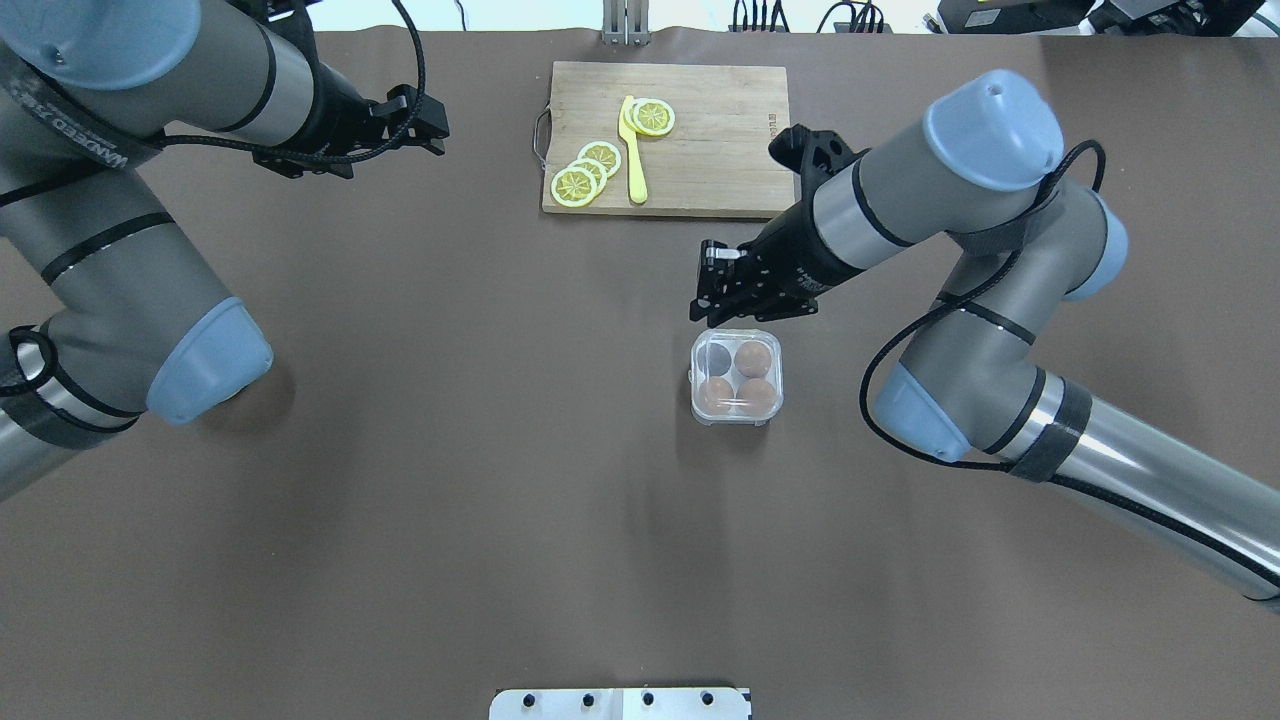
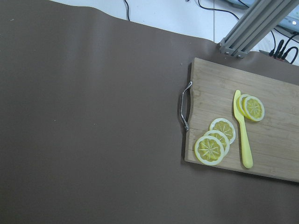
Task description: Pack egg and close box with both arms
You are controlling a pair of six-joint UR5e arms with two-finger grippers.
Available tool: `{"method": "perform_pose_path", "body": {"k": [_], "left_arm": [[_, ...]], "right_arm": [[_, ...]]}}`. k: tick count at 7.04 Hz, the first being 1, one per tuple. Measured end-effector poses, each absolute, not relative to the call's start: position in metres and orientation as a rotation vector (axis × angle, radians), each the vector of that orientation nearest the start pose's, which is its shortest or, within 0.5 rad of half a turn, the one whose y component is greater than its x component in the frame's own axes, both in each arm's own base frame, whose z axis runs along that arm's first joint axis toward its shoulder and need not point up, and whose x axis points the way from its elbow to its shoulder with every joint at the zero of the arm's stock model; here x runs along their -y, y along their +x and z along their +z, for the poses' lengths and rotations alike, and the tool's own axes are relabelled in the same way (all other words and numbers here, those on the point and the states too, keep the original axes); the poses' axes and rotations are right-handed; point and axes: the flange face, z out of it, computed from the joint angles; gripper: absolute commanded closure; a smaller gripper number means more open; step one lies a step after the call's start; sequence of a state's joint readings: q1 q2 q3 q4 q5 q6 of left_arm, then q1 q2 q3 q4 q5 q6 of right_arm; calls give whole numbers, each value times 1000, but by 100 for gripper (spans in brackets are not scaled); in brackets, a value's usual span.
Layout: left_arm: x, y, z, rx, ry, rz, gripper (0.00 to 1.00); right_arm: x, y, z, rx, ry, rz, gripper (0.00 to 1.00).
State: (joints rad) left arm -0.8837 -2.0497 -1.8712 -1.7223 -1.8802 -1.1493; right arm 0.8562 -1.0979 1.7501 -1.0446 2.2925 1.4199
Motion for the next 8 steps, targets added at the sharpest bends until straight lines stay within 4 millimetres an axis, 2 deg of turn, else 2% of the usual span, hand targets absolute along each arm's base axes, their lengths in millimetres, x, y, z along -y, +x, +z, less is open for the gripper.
{"method": "perform_pose_path", "body": {"k": [1,2,3,4,5,6,8], "left_arm": [[544,280,268,-871,341,-296,2],[556,239,289,-851,337,-294,2],[564,190,316,-836,326,-226,2],[564,133,361,-796,319,-135,2],[558,89,407,-754,297,-105,2],[548,59,448,-726,262,-109,2],[537,36,500,-694,191,-139,2]], "right_arm": [[531,-300,260,1211,42,219,0],[556,-249,286,1109,106,205,0],[577,-194,319,980,152,145,0],[588,-140,362,862,154,63,0],[586,-96,405,793,129,-1,0],[575,-60,448,758,93,-30,0],[548,3,521,741,54,-59,0]]}}
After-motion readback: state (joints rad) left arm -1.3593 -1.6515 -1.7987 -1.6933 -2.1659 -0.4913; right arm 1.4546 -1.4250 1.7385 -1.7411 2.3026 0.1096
